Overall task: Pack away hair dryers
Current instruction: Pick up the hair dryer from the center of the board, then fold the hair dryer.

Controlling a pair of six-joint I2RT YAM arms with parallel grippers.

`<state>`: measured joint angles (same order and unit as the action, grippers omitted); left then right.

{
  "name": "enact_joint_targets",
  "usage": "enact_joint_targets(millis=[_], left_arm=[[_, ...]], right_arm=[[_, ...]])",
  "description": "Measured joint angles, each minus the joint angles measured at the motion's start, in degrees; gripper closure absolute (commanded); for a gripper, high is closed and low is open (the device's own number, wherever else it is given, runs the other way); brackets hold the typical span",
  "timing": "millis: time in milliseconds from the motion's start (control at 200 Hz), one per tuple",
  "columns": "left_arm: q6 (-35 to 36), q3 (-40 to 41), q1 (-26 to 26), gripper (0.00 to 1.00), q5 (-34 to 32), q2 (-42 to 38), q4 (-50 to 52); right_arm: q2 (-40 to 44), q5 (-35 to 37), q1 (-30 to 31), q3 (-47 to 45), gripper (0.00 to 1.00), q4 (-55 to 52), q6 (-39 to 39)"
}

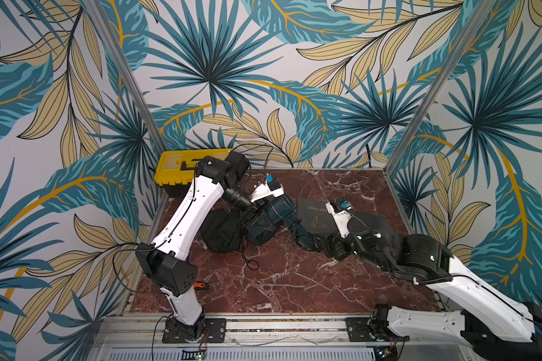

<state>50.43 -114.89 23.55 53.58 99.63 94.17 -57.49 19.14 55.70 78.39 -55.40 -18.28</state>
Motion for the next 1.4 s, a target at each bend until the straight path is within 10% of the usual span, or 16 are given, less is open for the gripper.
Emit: enact_joint_targets(millis=[476,1086,1397], left_arm=[[-0.52,-2.62,2.29,1.00,5.88,-0.02,0.13],[-3.56,-3.98,1.81,1.00,9.49,-0.24,1.73],[-4.68,-5.70,0.22,1.00,10.01,2.49,2.47]], right_arm=[[-0.87,-19.26,-6.32,-2.75,0.27,5.68,-0.48],[-0.98,-25.00,-7.58,-2.78,0.97,6.93,1.73],[-0.15,-26.18,-8.61,-10.05,1.00,17.77,-2.82]])
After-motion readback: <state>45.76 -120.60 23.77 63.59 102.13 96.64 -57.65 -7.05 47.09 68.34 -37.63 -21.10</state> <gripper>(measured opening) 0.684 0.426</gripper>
